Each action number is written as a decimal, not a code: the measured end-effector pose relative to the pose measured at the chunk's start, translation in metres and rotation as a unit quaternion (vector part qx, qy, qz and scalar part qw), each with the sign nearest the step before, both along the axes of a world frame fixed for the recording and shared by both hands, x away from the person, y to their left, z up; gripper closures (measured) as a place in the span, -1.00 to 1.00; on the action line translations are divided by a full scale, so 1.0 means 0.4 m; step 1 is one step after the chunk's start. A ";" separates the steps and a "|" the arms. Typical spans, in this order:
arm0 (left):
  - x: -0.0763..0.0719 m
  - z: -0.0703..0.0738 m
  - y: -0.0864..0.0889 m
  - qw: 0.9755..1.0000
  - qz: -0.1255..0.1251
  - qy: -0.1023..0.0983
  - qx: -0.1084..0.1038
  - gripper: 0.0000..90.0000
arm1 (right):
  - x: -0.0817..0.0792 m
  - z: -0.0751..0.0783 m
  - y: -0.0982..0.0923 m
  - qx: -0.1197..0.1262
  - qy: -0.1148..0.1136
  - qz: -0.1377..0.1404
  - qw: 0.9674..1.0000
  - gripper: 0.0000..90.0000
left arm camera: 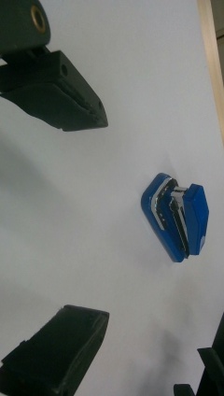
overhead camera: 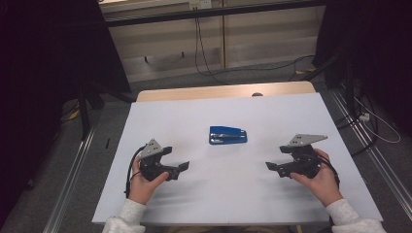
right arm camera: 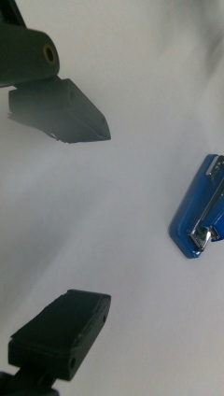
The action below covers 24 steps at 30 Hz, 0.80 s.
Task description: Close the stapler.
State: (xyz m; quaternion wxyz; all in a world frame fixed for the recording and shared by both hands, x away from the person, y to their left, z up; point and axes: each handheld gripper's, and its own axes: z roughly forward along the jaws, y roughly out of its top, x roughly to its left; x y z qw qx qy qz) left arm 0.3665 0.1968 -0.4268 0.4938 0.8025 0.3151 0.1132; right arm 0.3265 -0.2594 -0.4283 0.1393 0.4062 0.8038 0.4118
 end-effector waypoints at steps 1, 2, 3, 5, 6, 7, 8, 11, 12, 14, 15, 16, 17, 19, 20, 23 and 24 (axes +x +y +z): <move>-0.006 0.000 0.006 1.000 0.001 -0.001 -0.003 -0.84 | -0.005 0.000 -0.002 0.001 0.002 0.000 1.000 -0.62; -0.012 0.001 0.013 1.000 0.001 -0.002 -0.003 -0.84 | -0.010 0.001 -0.004 0.001 0.002 0.000 1.000 -0.62; -0.018 0.002 0.020 1.000 0.002 -0.006 -0.001 -0.84 | -0.014 0.001 -0.006 0.000 0.001 0.000 1.000 -0.62; -0.029 0.002 0.033 1.000 0.004 -0.008 -0.009 -0.85 | -0.023 0.002 -0.011 -0.004 0.001 -0.001 1.000 -0.62; -0.032 0.001 0.040 1.000 0.003 -0.010 -0.013 -0.85 | -0.026 0.002 -0.014 -0.005 0.000 0.000 1.000 -0.62; -0.037 0.001 0.044 1.000 0.006 -0.008 -0.015 -0.85 | -0.030 0.002 -0.016 -0.004 0.001 -0.002 1.000 -0.62; -0.040 0.001 0.052 1.000 0.008 -0.009 -0.011 -0.85 | -0.033 0.002 -0.019 -0.002 0.000 -0.002 1.000 -0.62; -0.047 -0.002 0.066 1.000 0.012 -0.007 -0.017 -0.85 | -0.041 0.003 -0.025 0.000 0.001 -0.001 1.000 -0.63; -0.049 -0.002 0.071 1.000 0.013 -0.008 -0.014 -0.85 | -0.043 0.002 -0.026 0.000 0.001 0.001 1.000 -0.63; -0.054 0.000 0.081 1.000 0.015 -0.008 -0.014 -0.85 | -0.047 0.000 -0.027 -0.003 0.002 0.003 1.000 -0.63; -0.057 -0.001 0.085 1.000 0.016 -0.007 -0.019 -0.85 | -0.049 0.000 -0.028 -0.004 0.002 0.003 1.000 -0.63; -0.060 -0.001 0.090 1.000 0.016 -0.007 -0.017 -0.85 | -0.051 0.000 -0.029 -0.003 0.003 0.004 1.000 -0.63; -0.062 -0.002 0.094 1.000 0.016 -0.007 -0.012 -0.85 | -0.053 -0.001 -0.031 -0.003 0.003 0.005 1.000 -0.64; -0.067 -0.006 0.103 1.000 0.018 -0.005 -0.012 -0.85 | -0.057 -0.001 -0.033 -0.003 0.003 0.007 1.000 -0.64; -0.069 -0.008 0.107 1.000 0.019 -0.004 -0.011 -0.85 | -0.058 -0.001 -0.035 -0.005 0.002 0.007 1.000 -0.64; -0.073 -0.011 0.115 1.000 0.023 -0.005 -0.004 -0.85 | -0.060 0.001 -0.038 -0.003 -0.001 0.006 1.000 -0.64; -0.073 -0.011 0.116 1.000 0.023 -0.005 -0.006 -0.85 | -0.059 0.002 -0.038 -0.002 -0.002 0.005 1.000 -0.64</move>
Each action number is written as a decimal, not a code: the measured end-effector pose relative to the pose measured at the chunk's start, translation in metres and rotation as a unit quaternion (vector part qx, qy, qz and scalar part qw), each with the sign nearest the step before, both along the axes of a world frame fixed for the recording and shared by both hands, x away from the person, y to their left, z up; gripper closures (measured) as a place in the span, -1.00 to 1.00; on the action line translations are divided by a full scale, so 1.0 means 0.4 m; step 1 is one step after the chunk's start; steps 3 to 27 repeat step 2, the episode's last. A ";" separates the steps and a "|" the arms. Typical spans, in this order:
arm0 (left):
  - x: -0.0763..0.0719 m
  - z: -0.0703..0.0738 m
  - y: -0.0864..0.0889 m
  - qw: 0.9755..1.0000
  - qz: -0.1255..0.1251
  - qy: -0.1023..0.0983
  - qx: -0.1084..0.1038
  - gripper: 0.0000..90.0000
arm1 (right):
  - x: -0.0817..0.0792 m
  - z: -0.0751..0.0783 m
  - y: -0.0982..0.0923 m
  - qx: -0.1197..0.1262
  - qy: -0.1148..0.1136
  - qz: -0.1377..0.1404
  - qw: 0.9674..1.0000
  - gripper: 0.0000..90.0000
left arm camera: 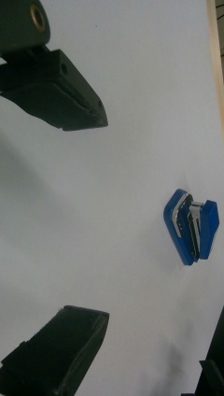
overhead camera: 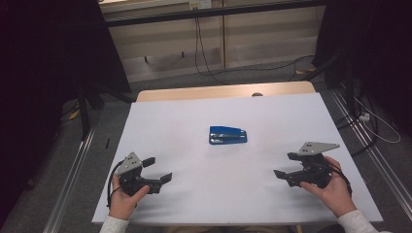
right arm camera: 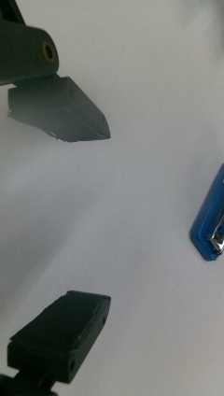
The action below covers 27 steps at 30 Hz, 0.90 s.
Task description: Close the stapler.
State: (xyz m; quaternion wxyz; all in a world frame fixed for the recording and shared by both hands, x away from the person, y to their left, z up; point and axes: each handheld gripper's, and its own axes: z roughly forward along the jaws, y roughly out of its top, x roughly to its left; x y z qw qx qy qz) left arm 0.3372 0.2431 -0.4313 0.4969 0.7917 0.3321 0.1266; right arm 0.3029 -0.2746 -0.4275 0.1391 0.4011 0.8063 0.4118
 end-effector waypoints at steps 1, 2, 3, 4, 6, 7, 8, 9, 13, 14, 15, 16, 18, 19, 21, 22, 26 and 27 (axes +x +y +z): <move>0.000 -0.001 0.000 1.000 -0.001 0.000 -0.001 -0.85 | 0.001 0.000 0.000 0.000 -0.001 0.000 1.000 -0.64; -0.001 -0.001 0.000 1.000 0.000 0.000 -0.002 -0.85 | 0.002 0.000 0.001 -0.001 -0.001 0.002 1.000 -0.64; -0.001 -0.001 0.000 1.000 0.000 0.000 -0.002 -0.85 | 0.002 0.000 0.001 -0.001 -0.001 0.002 1.000 -0.64; -0.001 -0.001 0.000 1.000 0.000 0.000 -0.002 -0.85 | 0.002 0.000 0.001 -0.001 -0.001 0.002 1.000 -0.64; -0.001 -0.001 0.000 1.000 0.000 0.000 -0.002 -0.85 | 0.002 0.000 0.001 -0.001 -0.001 0.002 1.000 -0.64; -0.001 -0.001 0.000 1.000 0.000 0.000 -0.002 -0.85 | 0.002 0.000 0.001 -0.001 -0.001 0.002 1.000 -0.64; -0.001 -0.001 0.000 1.000 0.000 0.000 -0.002 -0.85 | 0.002 0.000 0.001 -0.001 -0.001 0.002 1.000 -0.64; -0.001 -0.001 0.000 1.000 0.000 0.000 -0.002 -0.85 | 0.002 0.000 0.001 -0.001 -0.001 0.002 1.000 -0.64; -0.001 -0.001 0.000 1.000 0.000 0.000 -0.002 -0.85 | 0.002 0.000 0.001 -0.001 -0.001 0.002 1.000 -0.64; -0.001 -0.001 0.000 1.000 0.000 0.000 -0.002 -0.85 | 0.002 0.000 0.001 -0.001 -0.001 0.002 1.000 -0.64; -0.001 -0.001 0.000 1.000 0.000 0.000 -0.002 -0.85 | 0.002 0.000 0.001 -0.001 -0.001 0.002 1.000 -0.64; -0.001 -0.001 0.000 1.000 0.000 0.000 -0.002 -0.85 | 0.002 0.000 0.001 -0.001 -0.001 0.002 1.000 -0.64; -0.001 -0.001 0.000 1.000 0.000 0.000 -0.002 -0.85 | 0.002 0.000 0.001 -0.001 -0.001 0.002 1.000 -0.64; -0.001 -0.001 0.000 1.000 0.000 0.000 -0.002 -0.85 | 0.002 0.000 0.001 -0.001 -0.001 0.002 1.000 -0.64; -0.001 -0.001 0.000 1.000 0.000 0.000 -0.002 -0.85 | 0.002 0.000 0.001 -0.001 -0.001 0.002 1.000 -0.64; -0.001 -0.001 0.000 1.000 0.000 0.000 -0.002 -0.85 | 0.002 0.000 0.001 -0.001 -0.001 0.002 1.000 -0.64; -0.001 -0.001 0.000 1.000 0.000 0.000 -0.002 -0.85 | 0.002 0.000 0.001 -0.001 -0.001 0.002 1.000 -0.64; -0.001 -0.001 0.000 1.000 0.000 0.000 -0.002 -0.85 | 0.002 0.000 0.001 -0.001 -0.001 0.002 1.000 -0.64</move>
